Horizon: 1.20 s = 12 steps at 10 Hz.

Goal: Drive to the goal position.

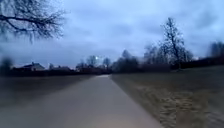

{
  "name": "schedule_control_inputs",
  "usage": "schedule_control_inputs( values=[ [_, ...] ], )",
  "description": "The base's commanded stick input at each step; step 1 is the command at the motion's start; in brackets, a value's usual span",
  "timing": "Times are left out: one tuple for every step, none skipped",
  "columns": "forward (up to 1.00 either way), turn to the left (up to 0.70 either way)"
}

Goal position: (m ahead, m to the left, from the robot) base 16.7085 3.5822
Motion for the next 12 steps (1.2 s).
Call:
schedule_control_inputs(
  values=[
    [1.00, 0.44],
    [1.00, 0.07],
    [1.00, 0.04],
    [1.00, 0.04],
    [1.00, 0.04],
    [1.00, 0.04],
    [1.00, 0.08],
    [1.00, 0.25],
    [1.00, 0.34],
    [1.00, 0.42],
    [1.00, 0.26],
    [1.00, 0.04]
  ],
)
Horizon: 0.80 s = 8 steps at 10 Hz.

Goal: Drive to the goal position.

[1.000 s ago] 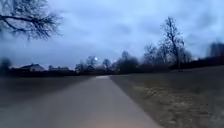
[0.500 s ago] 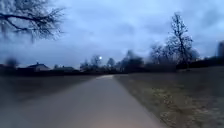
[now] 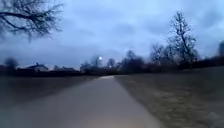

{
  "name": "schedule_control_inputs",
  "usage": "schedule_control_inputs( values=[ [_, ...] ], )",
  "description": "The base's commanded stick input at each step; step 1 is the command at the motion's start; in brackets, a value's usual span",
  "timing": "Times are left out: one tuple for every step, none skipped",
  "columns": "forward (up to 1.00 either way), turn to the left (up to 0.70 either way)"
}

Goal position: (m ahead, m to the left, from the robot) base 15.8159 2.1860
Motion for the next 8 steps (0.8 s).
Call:
schedule_control_inputs(
  values=[
    [1.00, 0.04],
    [1.00, 0.04],
    [1.00, 0.04],
    [1.00, 0.04],
    [1.00, 0.04],
    [1.00, 0.04],
    [1.00, 0.04],
    [1.00, 0.04]
  ],
)
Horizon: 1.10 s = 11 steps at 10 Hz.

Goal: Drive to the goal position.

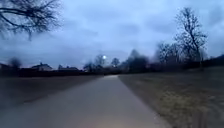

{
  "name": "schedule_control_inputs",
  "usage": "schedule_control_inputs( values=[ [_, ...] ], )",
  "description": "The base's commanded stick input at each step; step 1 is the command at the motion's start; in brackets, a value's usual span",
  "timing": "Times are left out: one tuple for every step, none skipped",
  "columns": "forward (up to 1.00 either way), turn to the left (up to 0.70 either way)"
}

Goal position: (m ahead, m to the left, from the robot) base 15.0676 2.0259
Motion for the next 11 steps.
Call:
schedule_control_inputs(
  values=[
    [1.00, 0.04],
    [1.00, 0.04],
    [1.00, 0.04],
    [1.00, 0.04],
    [1.00, 0.04],
    [1.00, 0.04],
    [1.00, 0.04],
    [1.00, 0.04],
    [1.00, 0.04],
    [1.00, 0.09],
    [1.00, 0.05]
  ],
)
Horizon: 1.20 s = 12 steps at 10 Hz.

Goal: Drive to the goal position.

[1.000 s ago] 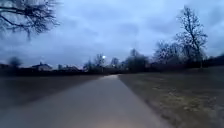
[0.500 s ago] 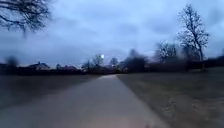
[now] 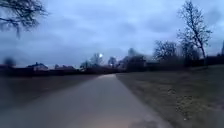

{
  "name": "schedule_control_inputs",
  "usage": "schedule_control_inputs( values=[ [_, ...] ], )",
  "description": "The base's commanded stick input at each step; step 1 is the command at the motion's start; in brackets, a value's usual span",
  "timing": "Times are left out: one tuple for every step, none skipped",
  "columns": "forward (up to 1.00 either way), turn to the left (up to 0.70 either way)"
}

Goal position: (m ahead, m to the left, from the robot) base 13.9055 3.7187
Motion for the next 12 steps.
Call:
schedule_control_inputs(
  values=[
    [1.00, 0.04],
    [1.00, 0.04],
    [1.00, 0.04],
    [1.00, 0.04],
    [1.00, 0.04],
    [1.00, 0.04],
    [1.00, 0.04],
    [1.00, 0.04],
    [1.00, 0.04],
    [1.00, 0.04],
    [1.00, 0.04],
    [1.00, 0.04]
  ],
)
